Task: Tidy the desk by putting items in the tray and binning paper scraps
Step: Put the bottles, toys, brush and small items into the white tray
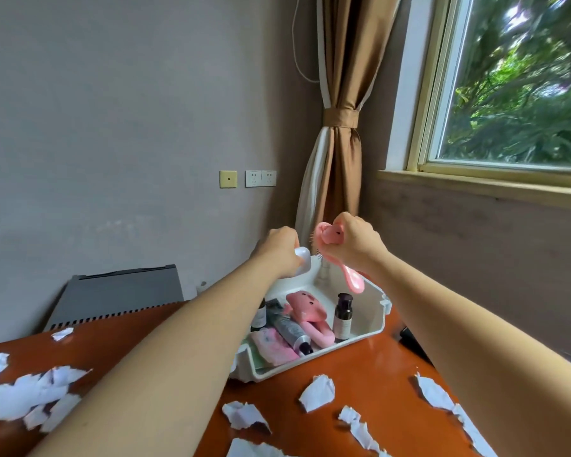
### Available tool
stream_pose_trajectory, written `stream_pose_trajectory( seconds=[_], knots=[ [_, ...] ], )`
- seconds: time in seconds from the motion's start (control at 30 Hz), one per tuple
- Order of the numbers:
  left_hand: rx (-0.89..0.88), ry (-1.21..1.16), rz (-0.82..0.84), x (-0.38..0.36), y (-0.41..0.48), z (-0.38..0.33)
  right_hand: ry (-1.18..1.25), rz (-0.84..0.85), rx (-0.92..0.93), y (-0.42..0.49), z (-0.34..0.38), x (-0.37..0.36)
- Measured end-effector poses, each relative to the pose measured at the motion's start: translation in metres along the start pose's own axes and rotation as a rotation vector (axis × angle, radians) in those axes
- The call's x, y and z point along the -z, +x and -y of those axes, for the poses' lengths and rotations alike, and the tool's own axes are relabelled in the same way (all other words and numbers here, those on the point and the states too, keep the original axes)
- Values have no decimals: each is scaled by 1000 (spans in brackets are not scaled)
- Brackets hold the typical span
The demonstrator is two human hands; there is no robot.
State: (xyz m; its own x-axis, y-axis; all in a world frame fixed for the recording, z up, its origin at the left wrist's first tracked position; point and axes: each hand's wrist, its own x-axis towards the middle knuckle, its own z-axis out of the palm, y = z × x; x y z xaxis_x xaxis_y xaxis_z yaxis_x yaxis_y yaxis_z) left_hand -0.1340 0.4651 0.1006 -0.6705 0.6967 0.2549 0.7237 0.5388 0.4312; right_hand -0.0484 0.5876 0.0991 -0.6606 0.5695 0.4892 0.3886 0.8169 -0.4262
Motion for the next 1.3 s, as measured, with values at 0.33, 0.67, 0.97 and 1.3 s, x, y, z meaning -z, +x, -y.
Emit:
stream_pose_trajectory(
  seconds=[0.33,0.67,0.97,1.3],
  knots=[
    [89,224,78,-47,50,12,-147,210,-100,21,-25,-43],
    [85,309,245,-65,61,26,-142,300,-91,19,-36,-72],
    [19,372,207,-65,53,25,-170,402,-126,18,-30,-64],
    [-85,354,171,-18,26,21,-246,348,-29,9,4,-18]
  ],
)
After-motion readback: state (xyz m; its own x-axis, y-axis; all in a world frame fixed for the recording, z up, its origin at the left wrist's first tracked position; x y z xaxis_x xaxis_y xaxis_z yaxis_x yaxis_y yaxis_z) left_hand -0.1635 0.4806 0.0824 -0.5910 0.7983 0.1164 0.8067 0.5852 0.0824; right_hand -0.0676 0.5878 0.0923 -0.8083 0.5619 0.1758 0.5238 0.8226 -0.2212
